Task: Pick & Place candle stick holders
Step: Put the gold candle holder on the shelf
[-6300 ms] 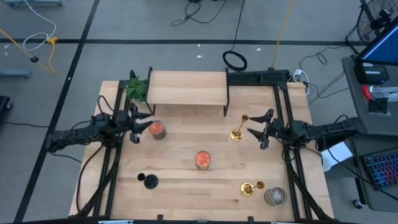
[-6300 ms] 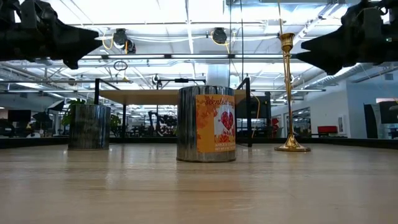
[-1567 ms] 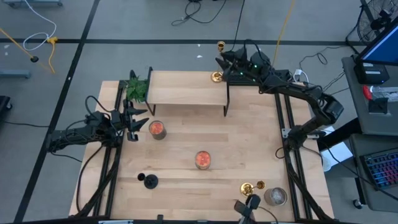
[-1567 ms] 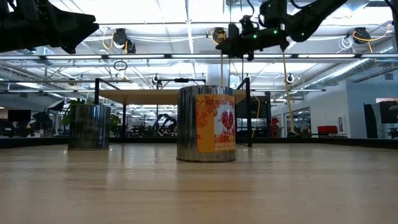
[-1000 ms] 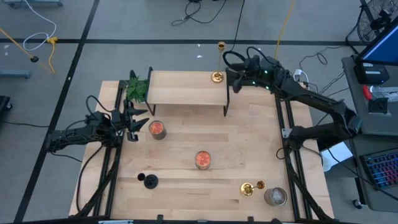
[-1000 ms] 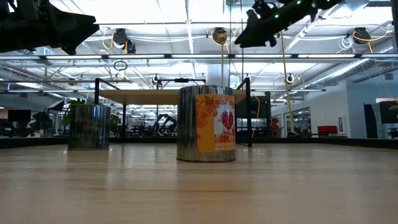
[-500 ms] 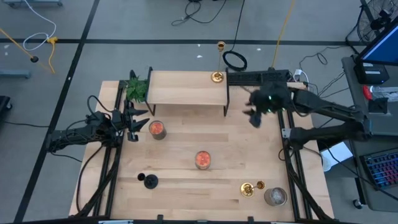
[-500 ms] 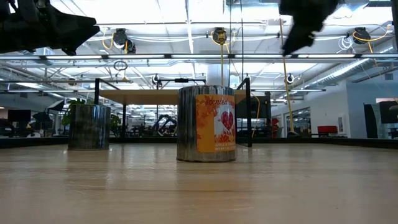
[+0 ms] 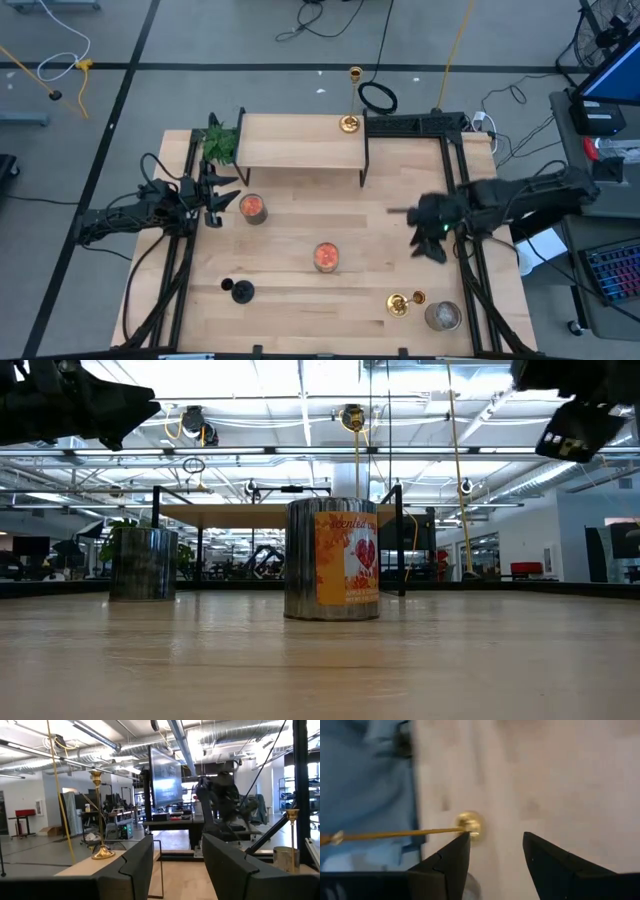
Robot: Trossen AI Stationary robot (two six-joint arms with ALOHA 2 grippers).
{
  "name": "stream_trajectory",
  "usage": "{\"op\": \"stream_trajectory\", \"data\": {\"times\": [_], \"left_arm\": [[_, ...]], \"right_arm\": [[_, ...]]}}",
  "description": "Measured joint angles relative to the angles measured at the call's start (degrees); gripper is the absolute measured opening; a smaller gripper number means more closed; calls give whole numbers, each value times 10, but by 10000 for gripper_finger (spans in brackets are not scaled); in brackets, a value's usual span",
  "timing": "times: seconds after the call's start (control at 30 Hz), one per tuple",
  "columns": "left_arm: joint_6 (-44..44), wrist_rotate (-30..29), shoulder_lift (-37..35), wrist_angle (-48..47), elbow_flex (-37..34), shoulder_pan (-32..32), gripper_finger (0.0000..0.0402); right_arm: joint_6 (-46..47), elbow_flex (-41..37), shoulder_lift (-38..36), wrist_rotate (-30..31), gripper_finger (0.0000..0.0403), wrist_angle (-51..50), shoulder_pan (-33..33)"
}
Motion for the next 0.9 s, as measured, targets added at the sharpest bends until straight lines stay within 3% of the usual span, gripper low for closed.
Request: {"op": "stream_trajectory", "data": {"times": [0.23, 0.47, 0.7, 0.9], "left_arm": [[-1, 0, 0, 0, 0, 0, 175], [-3, 0, 0, 1, 0, 0, 175], [-29, 0, 0, 1, 0, 0, 175], [-35, 0, 0, 2, 0, 0, 175]], "right_arm": [[-29, -145, -1, -11, 183, 326, 143], [-60, -236, -1, 21, 183, 432, 197], [-157, -323, -1, 54, 183, 672, 227], [-212, -355, 12, 107, 183, 766, 254]]}}
